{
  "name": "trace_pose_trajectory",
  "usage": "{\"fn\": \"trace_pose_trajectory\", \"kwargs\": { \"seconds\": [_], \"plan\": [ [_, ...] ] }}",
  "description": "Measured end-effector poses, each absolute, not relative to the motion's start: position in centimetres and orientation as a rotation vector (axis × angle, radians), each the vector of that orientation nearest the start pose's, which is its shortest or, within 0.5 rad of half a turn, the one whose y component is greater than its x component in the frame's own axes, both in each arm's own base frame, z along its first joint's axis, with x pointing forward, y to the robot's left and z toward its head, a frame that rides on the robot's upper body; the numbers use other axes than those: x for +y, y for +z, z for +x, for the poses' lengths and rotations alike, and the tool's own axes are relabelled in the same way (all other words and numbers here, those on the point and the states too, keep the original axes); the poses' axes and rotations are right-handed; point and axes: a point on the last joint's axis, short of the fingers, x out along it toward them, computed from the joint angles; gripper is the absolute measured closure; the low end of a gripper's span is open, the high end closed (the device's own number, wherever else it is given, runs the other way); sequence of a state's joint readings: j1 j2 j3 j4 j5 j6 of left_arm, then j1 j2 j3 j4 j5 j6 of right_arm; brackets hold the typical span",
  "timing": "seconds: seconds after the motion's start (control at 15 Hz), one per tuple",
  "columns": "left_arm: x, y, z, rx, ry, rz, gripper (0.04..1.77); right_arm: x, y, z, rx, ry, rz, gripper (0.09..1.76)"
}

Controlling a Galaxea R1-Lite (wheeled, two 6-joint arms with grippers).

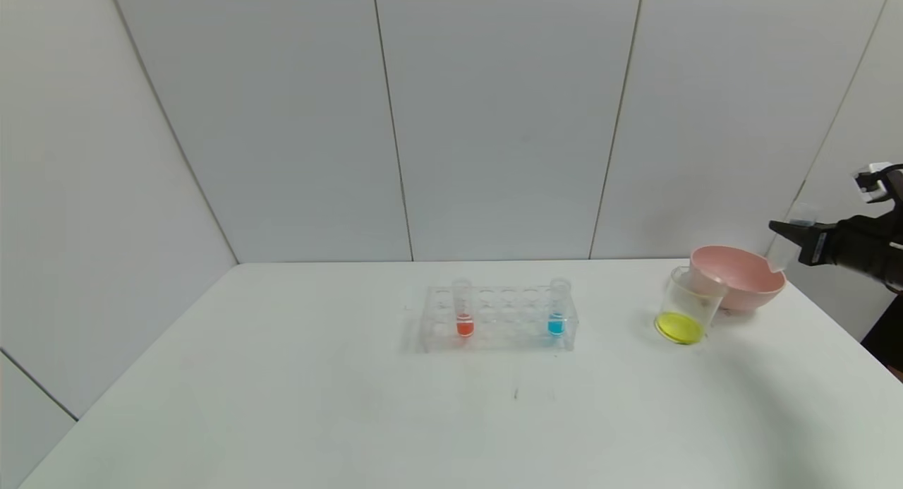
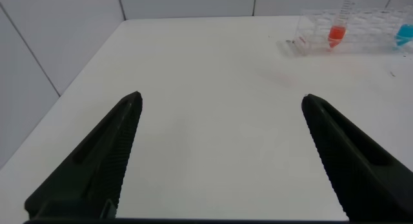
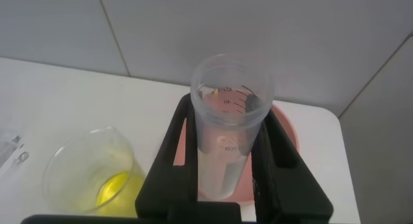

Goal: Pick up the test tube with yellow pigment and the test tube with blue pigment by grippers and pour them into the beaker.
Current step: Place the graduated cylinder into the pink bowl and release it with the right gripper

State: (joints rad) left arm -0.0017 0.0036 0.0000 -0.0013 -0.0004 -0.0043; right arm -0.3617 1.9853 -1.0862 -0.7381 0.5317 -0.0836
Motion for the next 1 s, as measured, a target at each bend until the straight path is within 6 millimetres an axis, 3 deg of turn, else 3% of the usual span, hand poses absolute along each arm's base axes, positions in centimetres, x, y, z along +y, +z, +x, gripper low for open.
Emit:
{"fn": "trace_pose_trajectory", "kwargs": {
  "seconds": [0.27,0.53,0.8,1.0],
  "plan": [
    [0.0,7.6,-2.3,0.002,-0.002,-0.004,0.05,-12.0,15.9,43.0,0.113,0.151,-0.009,1.32],
    [0.0,7.6,-2.3,0.002,-0.002,-0.004,0.05,-12.3,13.9,47.4,0.153,0.126,0.004,1.32],
    [0.0,7.6,-2.3,0.002,-0.002,-0.004,0.05,-12.8,12.2,48.3,0.171,0.120,0.010,1.32],
    [0.0,7.6,-2.3,0.002,-0.002,-0.004,0.05,-12.9,11.7,48.3,0.176,0.118,0.010,0.97]
  ]
}}
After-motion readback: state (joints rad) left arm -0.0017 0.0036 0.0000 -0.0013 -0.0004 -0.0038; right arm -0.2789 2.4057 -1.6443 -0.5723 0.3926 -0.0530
